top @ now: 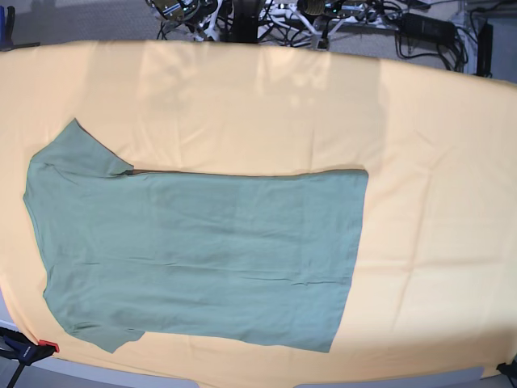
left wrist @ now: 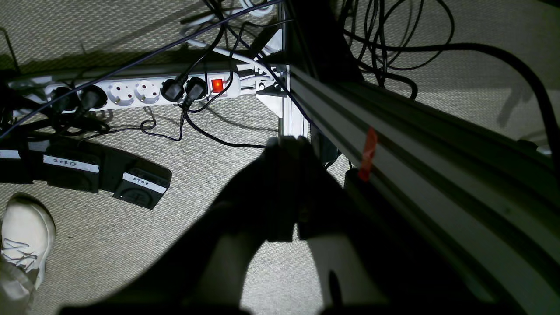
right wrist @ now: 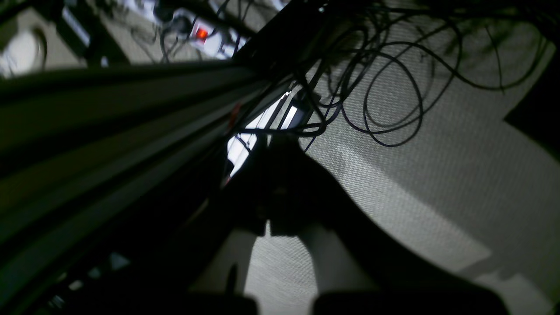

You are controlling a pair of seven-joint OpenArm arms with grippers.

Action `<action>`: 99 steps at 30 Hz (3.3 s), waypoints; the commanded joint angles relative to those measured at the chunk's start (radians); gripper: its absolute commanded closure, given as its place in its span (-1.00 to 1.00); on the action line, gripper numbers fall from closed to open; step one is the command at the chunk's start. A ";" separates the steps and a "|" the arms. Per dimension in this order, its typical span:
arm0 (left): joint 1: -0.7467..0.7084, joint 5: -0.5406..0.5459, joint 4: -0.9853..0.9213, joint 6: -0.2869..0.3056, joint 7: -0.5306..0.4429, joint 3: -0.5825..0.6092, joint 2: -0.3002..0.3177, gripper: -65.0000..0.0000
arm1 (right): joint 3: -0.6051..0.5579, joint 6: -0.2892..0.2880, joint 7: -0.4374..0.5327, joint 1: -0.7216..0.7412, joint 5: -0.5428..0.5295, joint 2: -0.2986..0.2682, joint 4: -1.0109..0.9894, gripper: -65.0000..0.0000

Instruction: Fold the T-shirt properly

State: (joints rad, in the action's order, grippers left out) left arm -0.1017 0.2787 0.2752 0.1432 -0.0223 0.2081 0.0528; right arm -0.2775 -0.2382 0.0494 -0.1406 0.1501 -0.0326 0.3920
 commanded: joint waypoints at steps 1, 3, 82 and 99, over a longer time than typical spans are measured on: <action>0.000 -0.005 0.006 0.006 -0.006 0.001 0.001 1.00 | 0.001 -0.008 0.017 0.000 0.014 0.003 0.006 1.00; 0.000 -0.005 0.006 0.006 -0.006 0.001 0.003 1.00 | 0.001 -0.003 0.002 0.000 0.038 0.002 0.006 1.00; -0.458 -0.139 1.886 0.227 0.275 -0.439 0.852 1.00 | 0.327 0.167 -0.356 -0.633 0.023 -0.464 1.929 1.00; 0.346 -0.354 1.399 0.220 0.037 0.403 0.962 0.02 | 0.345 0.115 -0.307 -0.629 0.034 -0.463 1.778 0.75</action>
State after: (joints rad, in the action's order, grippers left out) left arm 0.2264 -0.0830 1.6623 0.3756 0.0341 0.6254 0.9970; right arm 0.0608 -0.1375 -0.2806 -0.7670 0.1757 -0.4858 2.1551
